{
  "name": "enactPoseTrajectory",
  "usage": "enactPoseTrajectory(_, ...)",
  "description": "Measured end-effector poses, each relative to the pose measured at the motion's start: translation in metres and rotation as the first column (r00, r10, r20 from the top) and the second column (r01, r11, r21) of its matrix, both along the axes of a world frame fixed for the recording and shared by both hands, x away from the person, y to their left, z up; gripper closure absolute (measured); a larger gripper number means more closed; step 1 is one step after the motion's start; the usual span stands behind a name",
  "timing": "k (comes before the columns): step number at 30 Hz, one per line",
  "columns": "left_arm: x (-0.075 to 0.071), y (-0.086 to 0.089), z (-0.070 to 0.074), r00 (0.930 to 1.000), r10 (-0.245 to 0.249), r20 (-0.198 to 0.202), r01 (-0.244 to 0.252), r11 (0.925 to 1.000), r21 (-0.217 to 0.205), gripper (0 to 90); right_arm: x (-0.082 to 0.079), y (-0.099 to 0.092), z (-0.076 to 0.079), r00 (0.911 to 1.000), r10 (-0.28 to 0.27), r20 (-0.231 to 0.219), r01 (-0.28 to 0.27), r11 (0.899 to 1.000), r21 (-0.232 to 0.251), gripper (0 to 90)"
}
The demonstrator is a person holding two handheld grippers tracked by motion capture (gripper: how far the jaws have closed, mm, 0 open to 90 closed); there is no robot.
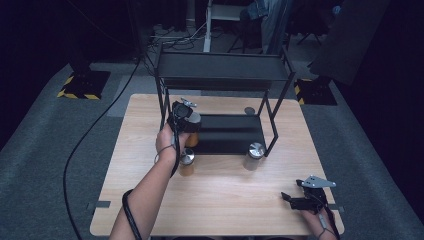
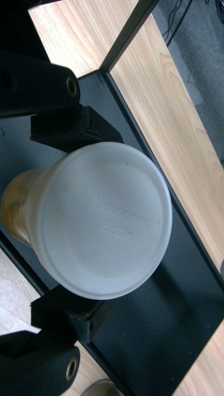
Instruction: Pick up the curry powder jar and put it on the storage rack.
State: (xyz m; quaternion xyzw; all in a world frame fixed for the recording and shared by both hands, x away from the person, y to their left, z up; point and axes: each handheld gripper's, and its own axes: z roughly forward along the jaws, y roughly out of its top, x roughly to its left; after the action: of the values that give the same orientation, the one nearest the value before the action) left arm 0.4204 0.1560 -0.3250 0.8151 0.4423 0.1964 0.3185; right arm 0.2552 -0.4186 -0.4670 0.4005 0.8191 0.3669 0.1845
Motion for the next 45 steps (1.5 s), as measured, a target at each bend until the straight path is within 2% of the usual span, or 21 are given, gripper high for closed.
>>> enactPoseTrajectory(15,0.0,0.0,-0.006,1.0,0.004,-0.009,-0.004,1.0,0.009,33.7,0.0,0.0,0.0,1.0,0.0,0.001,0.0,1.0,0.0,13.6)
enactPoseTrajectory(22,-0.006,0.0,-0.01,0.9999,0.001,0.012,-0.001,1.0,0.009,33.6,0.0,0.0,0.0,1.0,0.0,0.001,0.0,1.0,0.0,13.6)
enactPoseTrajectory(28,-0.007,-0.001,-0.009,0.9999,0.003,0.012,-0.004,0.9998,0.019,33.4,0.0,0.0,0.0,1.0,-0.002,0.0,0.002,1.0,0.001,13.6)
enactPoseTrajectory(33,-0.015,-0.007,-0.008,0.9988,0.017,0.046,-0.02,0.9978,0.064,31.4,0.0,0.0,0.0,1.0,-0.002,0.0,0.002,1.0,0.001,13.6)
enactPoseTrajectory(36,-0.019,-0.004,-0.008,0.9977,0.017,0.065,-0.021,0.9986,0.049,30.4,0.0,0.0,0.0,1.0,-0.002,0.0,0.002,1.0,0.001,13.6)
enactPoseTrajectory(41,-0.026,-0.004,-0.002,0.9965,0.003,0.084,-0.007,0.9985,0.055,26.5,0.0,0.0,0.0,1.0,-0.002,0.0,0.002,1.0,0.001,13.6)
enactPoseTrajectory(45,-0.034,0.001,0.003,0.9959,-0.001,0.09,-0.003,0.9991,0.043,25.0,0.0,0.0,0.0,1.0,0.001,0.0,-0.001,1.0,0.001,13.6)
